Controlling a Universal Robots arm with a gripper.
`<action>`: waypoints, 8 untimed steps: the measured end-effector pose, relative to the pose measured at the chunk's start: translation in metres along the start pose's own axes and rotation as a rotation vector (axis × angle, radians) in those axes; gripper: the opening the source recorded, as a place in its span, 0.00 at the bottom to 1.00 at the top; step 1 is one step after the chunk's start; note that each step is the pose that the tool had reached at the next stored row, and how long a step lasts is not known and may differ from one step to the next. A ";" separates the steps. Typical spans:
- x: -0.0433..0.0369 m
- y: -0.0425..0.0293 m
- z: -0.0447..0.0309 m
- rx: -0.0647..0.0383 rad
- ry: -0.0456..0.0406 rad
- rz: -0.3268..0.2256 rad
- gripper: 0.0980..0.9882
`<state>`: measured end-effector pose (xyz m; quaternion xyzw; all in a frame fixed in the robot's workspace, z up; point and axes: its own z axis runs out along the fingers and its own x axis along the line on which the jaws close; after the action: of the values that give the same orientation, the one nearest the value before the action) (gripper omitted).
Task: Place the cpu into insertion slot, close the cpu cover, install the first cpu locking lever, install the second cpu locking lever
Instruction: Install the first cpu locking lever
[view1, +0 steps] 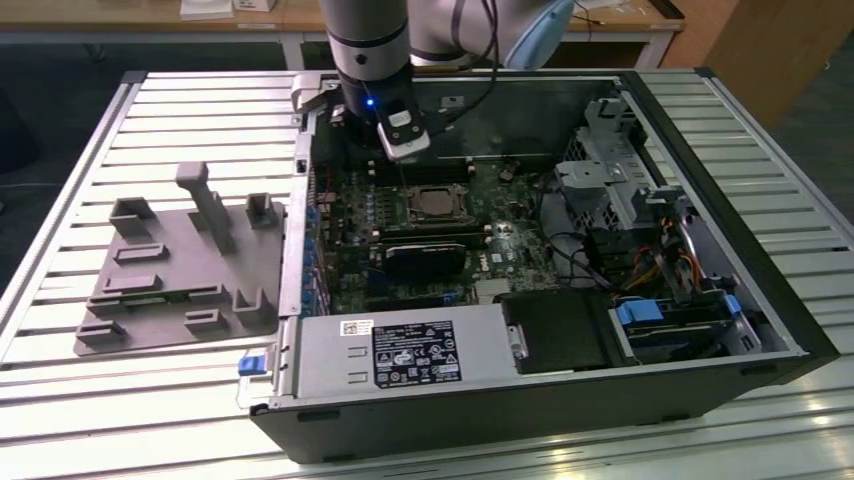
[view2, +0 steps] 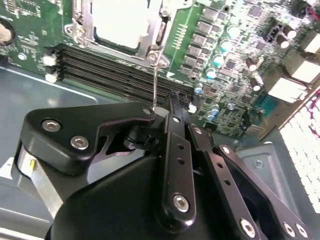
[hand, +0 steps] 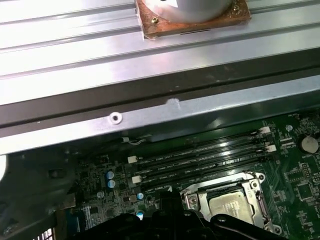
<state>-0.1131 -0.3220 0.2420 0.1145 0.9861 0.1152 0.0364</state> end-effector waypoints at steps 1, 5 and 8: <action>-0.0019 0.0004 0.0002 0.000 0.0000 0.000 0.01; -0.0116 0.0025 0.0013 0.000 0.0002 0.000 0.01; -0.0197 0.0043 0.0023 0.000 0.0006 0.000 0.01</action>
<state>-0.0928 -0.3220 0.2416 0.1146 0.9861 0.1152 0.0361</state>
